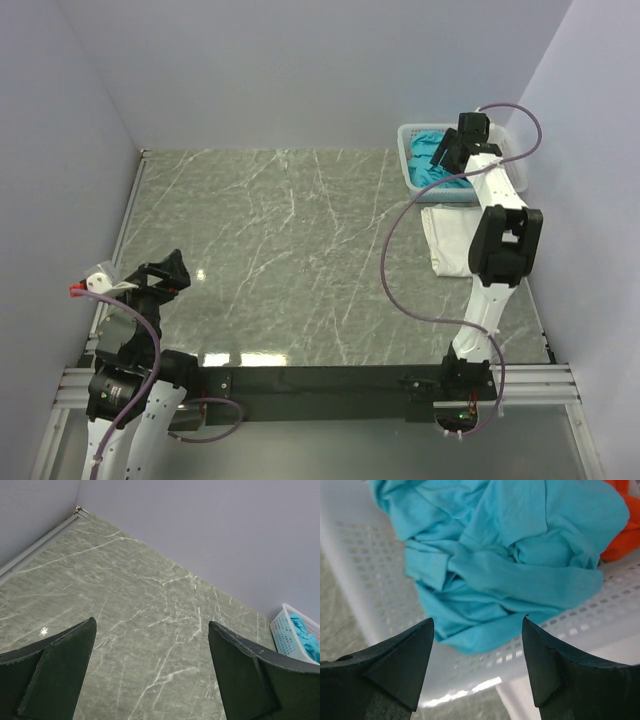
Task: Fold and stack the t-shirts
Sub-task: Grab the tshirt from the pile
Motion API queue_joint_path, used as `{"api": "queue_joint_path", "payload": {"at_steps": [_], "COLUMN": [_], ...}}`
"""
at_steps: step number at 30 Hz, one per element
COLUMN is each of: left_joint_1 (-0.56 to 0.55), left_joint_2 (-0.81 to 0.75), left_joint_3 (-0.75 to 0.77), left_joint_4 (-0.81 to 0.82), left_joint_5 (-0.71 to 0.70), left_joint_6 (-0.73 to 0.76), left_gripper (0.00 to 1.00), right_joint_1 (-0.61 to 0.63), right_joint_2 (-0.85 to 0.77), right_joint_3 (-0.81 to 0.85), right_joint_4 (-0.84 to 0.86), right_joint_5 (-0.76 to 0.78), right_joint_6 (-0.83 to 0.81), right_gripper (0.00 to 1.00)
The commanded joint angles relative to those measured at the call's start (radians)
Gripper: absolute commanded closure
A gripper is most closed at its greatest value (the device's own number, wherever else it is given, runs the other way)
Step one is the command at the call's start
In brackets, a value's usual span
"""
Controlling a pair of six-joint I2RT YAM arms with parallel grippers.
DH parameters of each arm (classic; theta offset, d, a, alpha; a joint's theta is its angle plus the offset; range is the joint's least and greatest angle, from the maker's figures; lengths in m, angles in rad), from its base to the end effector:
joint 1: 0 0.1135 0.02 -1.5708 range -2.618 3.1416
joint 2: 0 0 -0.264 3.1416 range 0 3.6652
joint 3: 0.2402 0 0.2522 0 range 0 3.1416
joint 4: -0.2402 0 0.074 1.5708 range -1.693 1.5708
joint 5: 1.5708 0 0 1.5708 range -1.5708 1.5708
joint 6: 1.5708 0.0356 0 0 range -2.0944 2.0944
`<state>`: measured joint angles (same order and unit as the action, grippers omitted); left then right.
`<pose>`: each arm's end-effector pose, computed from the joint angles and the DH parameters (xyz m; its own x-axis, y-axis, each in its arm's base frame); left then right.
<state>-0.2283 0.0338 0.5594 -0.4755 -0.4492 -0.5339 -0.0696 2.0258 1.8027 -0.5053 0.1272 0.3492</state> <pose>0.0462 0.0051 0.3025 0.1532 -0.5062 -0.8487 -0.1633 0.8340 -0.5270 0.4683 -0.0372 0.2822 -0.5681 0.3798 -0.7301 0.3808 0.9078 0.1760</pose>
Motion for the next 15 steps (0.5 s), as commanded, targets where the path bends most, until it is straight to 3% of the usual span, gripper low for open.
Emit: {"api": "queue_joint_path", "payload": {"at_steps": [1,6,9,12,13,15], "left_joint_1": [0.007,0.007,0.007,0.009,0.007,0.009], "left_joint_2": [0.006,0.008,0.011,0.017,0.018,0.02], "left_joint_3": [-0.007,-0.012,-0.012,-0.012,-0.012,-0.012], "left_joint_4": [0.034,0.038,0.04,0.043,0.043,0.043], "left_joint_5": [0.024,0.032,0.037,0.044,0.044,0.044], "left_joint_6": [0.029,0.032,0.031,0.035,0.035,0.034], "left_gripper": [0.0,0.0,0.0,0.01,0.0,0.0], "right_joint_1": [-0.013,-0.021,-0.021,-0.022,-0.022,-0.021], "right_joint_2": [0.092,0.174,0.208,0.231,0.234,0.229], "right_joint_3": [0.096,0.145,0.17,0.23,0.236,0.233], "right_joint_4": [0.024,0.076,0.09,0.08,0.079,0.082], "right_joint_5": [-0.017,-0.034,-0.035,-0.047,-0.054,-0.063], "right_joint_6": [-0.026,-0.055,-0.075,-0.092,-0.096,-0.11], "right_gripper": [0.23,0.23,0.3,0.53,0.69,0.84]}}
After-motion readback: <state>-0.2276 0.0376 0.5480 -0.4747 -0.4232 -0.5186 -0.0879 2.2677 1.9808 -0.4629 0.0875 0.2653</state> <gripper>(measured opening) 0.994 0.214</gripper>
